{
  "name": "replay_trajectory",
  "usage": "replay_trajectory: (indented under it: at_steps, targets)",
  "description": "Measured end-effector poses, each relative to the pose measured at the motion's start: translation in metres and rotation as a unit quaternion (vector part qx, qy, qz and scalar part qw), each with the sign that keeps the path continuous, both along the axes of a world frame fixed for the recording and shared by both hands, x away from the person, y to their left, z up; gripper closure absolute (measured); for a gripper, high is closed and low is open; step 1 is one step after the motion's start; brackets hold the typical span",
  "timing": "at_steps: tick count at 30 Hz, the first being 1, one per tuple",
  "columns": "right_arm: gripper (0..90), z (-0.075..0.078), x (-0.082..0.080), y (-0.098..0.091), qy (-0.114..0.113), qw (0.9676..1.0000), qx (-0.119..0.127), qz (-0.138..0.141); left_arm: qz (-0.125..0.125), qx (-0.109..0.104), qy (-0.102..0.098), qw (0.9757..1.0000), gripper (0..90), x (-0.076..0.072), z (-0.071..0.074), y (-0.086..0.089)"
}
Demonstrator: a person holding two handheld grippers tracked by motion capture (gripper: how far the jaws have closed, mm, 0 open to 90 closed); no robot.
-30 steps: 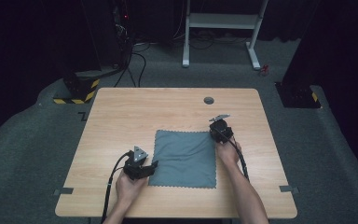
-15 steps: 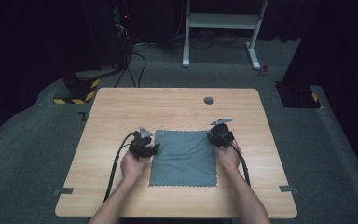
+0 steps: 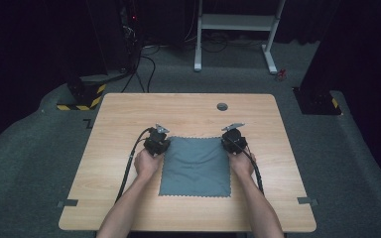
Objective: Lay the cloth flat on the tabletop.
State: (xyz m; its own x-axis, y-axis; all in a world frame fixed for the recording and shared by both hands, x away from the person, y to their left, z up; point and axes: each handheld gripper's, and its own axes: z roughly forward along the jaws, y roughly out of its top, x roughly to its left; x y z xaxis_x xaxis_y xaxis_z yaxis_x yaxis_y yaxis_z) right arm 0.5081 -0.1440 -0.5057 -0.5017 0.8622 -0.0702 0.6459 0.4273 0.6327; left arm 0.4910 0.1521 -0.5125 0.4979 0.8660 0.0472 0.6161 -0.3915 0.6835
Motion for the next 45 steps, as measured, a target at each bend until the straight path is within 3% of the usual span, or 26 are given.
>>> replay_trajectory:
  at_steps: [3, 6, 8, 10, 13, 16, 18, 21, 24, 27, 28, 29, 31, 32, 35, 38, 42, 45]
  targets:
    - [89.8, 0.002, 0.002, 0.001, -0.017, 0.9998, 0.004, -0.007, 0.014, -0.003, -0.013, 0.9998, 89.8, 0.002, -0.001, 0.000]
    - [88.2, -0.002, 0.010, 0.004, -0.003, 0.9999, -0.008, -0.012, 0.034, -0.010, -0.011, 0.9993, 87.8, 0.005, -0.003, -0.001]
    - [79.3, 0.000, 0.008, 0.006, -0.017, 0.9993, -0.027, -0.018, 0.040, -0.029, -0.003, 0.9988, 68.8, 0.004, -0.001, 0.002]
    - [74.8, 0.007, 0.001, 0.004, -0.029, 0.9995, -0.008, -0.014, 0.034, -0.045, -0.011, 0.9984, 61.4, -0.005, 0.006, 0.009]
    - [72.3, 0.015, -0.019, 0.000, -0.040, 0.9990, 0.019, 0.011, 0.017, -0.053, -0.003, 0.9985, 55.1, -0.021, 0.012, 0.016]
    - [72.1, 0.015, -0.047, -0.005, -0.032, 0.9977, 0.042, 0.043, -0.014, -0.052, -0.002, 0.9986, 52.9, -0.051, 0.015, 0.021]
    - [71.8, 0.013, -0.070, -0.008, -0.030, 0.9962, 0.055, 0.061, -0.036, -0.049, -0.007, 0.9981, 51.8, -0.079, 0.017, 0.022]
    - [69.4, 0.009, -0.102, -0.013, -0.030, 0.9938, 0.071, 0.079, -0.053, -0.061, -0.010, 0.9966, 51.0, -0.104, 0.016, 0.024]
    - [67.3, 0.002, -0.132, -0.015, -0.031, 0.9925, 0.068, 0.096, -0.063, -0.055, -0.007, 0.9965, 50.8, -0.125, 0.009, 0.019]
    - [65.3, -0.003, -0.146, -0.015, -0.037, 0.9918, 0.061, 0.106, -0.070, -0.023, -0.003, 0.9973, 50.7, -0.135, -0.001, 0.011]
    - [64.1, -0.005, -0.150, -0.015, -0.034, 0.9918, 0.065, 0.104, -0.073, -0.012, -0.004, 0.9973, 50.5, -0.137, -0.004, 0.009]
    - [62.7, -0.006, -0.152, -0.016, -0.031, 0.9919, 0.067, 0.104, -0.069, -0.015, -0.011, 0.9974, 51.1, -0.140, -0.005, 0.010]
    - [59.7, -0.012, -0.155, -0.016, -0.021, 0.9926, 0.048, 0.110, -0.069, -0.025, -0.007, 0.9973, 50.3, -0.142, -0.006, 0.012]
    - [59.1, -0.015, -0.159, -0.019, -0.035, 0.9913, 0.053, 0.116, -0.070, -0.031, -0.007, 0.9970, 49.5, -0.142, -0.007, 0.014]
    - [58.8, -0.017, -0.163, -0.026, -0.044, 0.9899, 0.064, 0.119, -0.071, -0.032, -0.016, 0.9968, 49.0, -0.148, -0.009, 0.016]
    - [58.6, -0.017, -0.164, -0.028, -0.046, 0.9899, 0.063, 0.119, -0.067, -0.033, -0.021, 0.9970, 48.8, -0.154, -0.010, 0.016]
    - [58.2, -0.017, -0.167, -0.029, -0.044, 0.9903, 0.063, 0.115, -0.060, -0.049, -0.038, 0.9963, 48.3, -0.159, -0.014, 0.018]
    - [58.3, -0.017, -0.169, -0.029, -0.045, 0.9904, 0.062, 0.115, -0.055, -0.047, -0.040, 0.9966, 46.4, -0.160, -0.014, 0.019]
